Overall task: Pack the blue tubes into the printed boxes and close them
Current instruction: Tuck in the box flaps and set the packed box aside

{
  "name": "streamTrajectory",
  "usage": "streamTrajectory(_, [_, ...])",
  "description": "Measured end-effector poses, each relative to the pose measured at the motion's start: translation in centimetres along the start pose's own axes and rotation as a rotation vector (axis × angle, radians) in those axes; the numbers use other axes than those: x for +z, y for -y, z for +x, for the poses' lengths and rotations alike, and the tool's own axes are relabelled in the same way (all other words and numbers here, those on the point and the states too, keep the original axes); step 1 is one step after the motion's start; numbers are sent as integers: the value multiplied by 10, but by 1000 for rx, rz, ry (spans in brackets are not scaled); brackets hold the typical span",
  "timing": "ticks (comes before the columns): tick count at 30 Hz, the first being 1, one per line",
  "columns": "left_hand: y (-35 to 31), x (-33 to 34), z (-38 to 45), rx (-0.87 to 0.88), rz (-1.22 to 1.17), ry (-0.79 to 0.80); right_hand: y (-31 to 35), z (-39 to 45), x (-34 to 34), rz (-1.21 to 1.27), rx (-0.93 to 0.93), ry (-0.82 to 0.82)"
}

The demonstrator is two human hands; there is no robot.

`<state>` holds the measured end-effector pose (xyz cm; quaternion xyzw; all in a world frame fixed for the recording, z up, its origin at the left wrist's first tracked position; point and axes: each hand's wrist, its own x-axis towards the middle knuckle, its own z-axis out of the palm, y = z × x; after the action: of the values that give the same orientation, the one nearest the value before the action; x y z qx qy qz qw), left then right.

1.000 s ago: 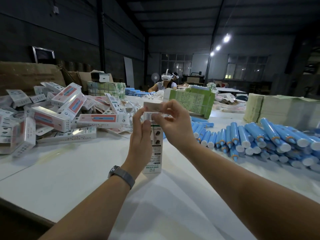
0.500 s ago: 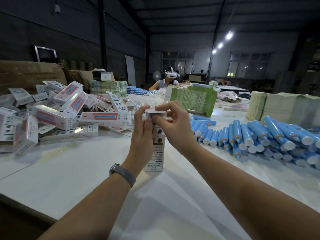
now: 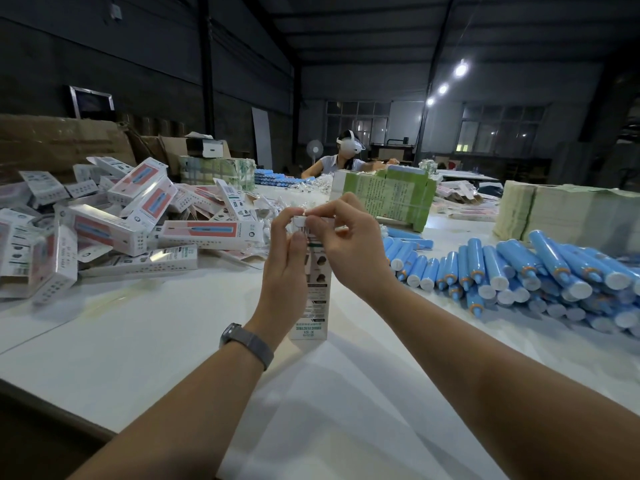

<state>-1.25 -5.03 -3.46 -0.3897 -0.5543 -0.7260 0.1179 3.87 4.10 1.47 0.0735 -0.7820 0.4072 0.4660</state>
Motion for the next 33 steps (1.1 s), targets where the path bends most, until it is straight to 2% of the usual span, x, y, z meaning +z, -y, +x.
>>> streamTrajectory(17, [7, 3, -2, 68, 109, 8, 3, 7, -2, -137, -5, -20])
streamTrajectory(26, [9, 1, -4, 41, 104, -27, 9, 11, -2, -249, 2, -11])
streamTrajectory(33, [10, 0, -3, 43, 83, -3, 14, 15, -7, -247, 5, 68])
